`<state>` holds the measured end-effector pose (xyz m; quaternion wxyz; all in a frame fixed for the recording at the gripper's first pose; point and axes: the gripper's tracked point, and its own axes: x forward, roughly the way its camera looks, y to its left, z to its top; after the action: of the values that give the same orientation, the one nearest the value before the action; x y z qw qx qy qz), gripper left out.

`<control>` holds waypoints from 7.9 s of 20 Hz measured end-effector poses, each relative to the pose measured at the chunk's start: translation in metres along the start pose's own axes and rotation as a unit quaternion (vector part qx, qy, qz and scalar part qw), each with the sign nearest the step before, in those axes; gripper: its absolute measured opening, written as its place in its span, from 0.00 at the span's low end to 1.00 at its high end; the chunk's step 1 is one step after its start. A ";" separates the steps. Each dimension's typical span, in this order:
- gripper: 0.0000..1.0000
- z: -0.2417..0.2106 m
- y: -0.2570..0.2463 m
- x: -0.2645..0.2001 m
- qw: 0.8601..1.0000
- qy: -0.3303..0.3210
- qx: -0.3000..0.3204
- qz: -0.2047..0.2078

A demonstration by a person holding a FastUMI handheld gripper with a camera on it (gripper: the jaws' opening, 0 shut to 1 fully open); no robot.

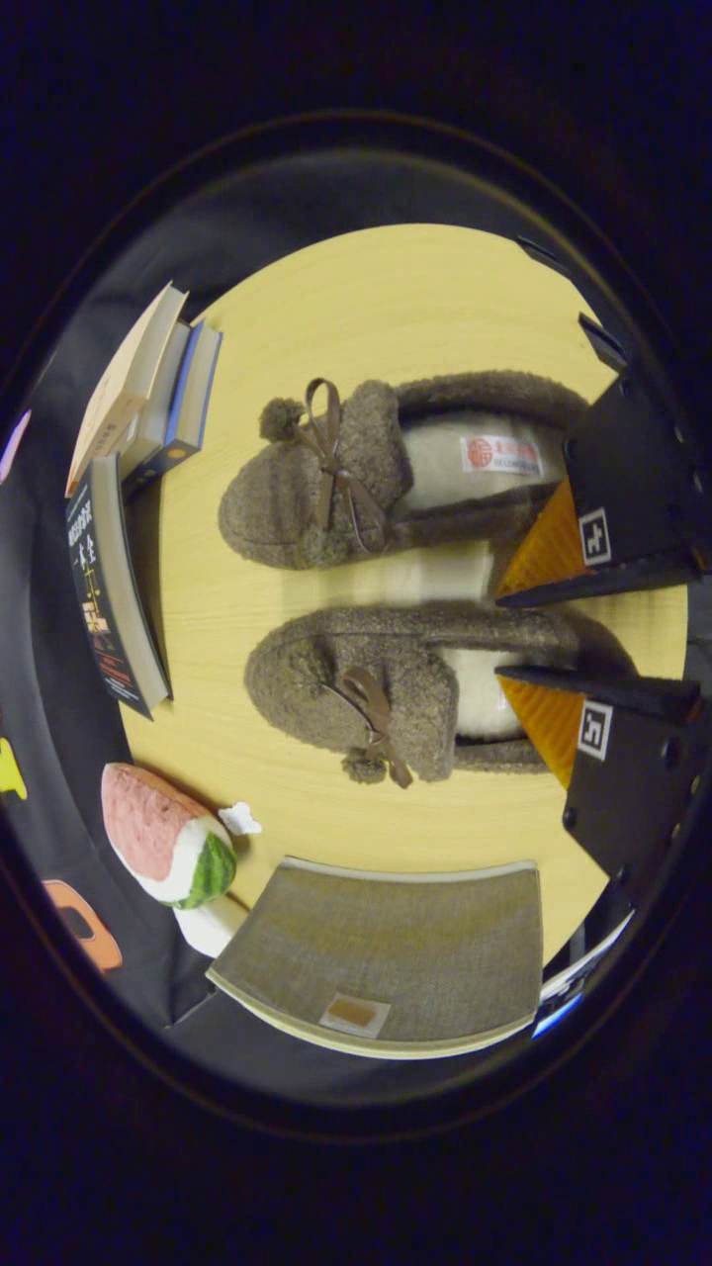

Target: Open the storage box then place both shoes into the box .Put the left shoe in first, then the right shoe, with the right side of both shoes facing outward in a uniform manner.

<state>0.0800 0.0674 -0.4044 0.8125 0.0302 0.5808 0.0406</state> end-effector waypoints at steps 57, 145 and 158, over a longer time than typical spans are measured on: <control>0.83 0.008 0.344 -0.103 0.983 -0.037 -0.035 0.174; 0.27 0.036 0.278 -0.062 0.996 -0.078 -0.014 -0.045; 0.95 0.051 0.266 -0.209 0.975 -0.210 -0.067 0.003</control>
<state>0.0527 0.3108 -0.1660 0.9163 -0.0149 0.3932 0.0749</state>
